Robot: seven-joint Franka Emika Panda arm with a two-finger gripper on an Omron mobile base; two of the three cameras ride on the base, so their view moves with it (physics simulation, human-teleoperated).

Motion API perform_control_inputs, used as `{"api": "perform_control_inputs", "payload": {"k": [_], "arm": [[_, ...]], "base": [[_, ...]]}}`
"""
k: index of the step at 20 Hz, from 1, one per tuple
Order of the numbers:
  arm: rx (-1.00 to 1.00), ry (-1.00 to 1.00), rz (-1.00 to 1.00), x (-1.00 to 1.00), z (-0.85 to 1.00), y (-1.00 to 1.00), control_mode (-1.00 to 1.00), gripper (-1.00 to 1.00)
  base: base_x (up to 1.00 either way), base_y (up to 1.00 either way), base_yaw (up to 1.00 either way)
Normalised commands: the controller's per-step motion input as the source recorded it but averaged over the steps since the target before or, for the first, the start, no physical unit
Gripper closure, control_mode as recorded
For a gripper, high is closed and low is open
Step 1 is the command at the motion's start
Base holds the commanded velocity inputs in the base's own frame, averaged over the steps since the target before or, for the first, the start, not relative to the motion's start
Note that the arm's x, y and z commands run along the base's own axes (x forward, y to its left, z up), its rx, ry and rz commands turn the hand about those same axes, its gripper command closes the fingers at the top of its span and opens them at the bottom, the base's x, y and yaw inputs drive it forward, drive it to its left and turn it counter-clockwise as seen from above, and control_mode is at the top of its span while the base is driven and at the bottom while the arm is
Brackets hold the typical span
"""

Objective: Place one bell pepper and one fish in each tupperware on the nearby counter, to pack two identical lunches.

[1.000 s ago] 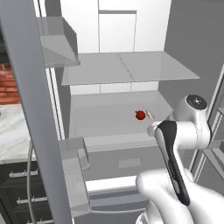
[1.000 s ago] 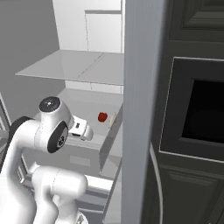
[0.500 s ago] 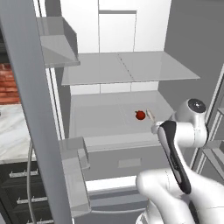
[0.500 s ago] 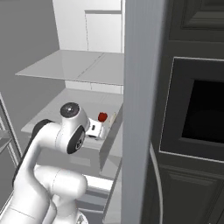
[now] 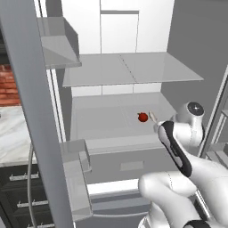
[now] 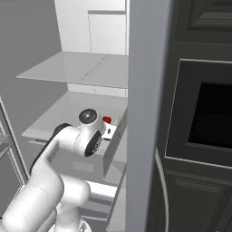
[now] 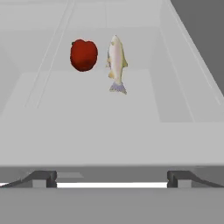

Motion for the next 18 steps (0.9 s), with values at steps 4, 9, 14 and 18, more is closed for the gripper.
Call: {"api": "perform_control_inputs", "payload": {"k": [4,9,14,18], "arm": [[0.0,0.0,0.0,0.71,-0.18,-0.12,-1.0,-1.0],[0.0,0.0,0.0,0.69,-0.19,-0.04,-1.0,-1.0],[0.0,0.0,0.0,0.77,-0.18,-0.01,-1.0,-1.0],[0.0,0.0,0.0,0.74,-0.14,-0.06,-1.0,-1.0]], "base": [[0.0,0.0,0.0],[0.0,0.0,0.0],[0.0,0.0,0.0],[0.0,0.0,0.0]]}}
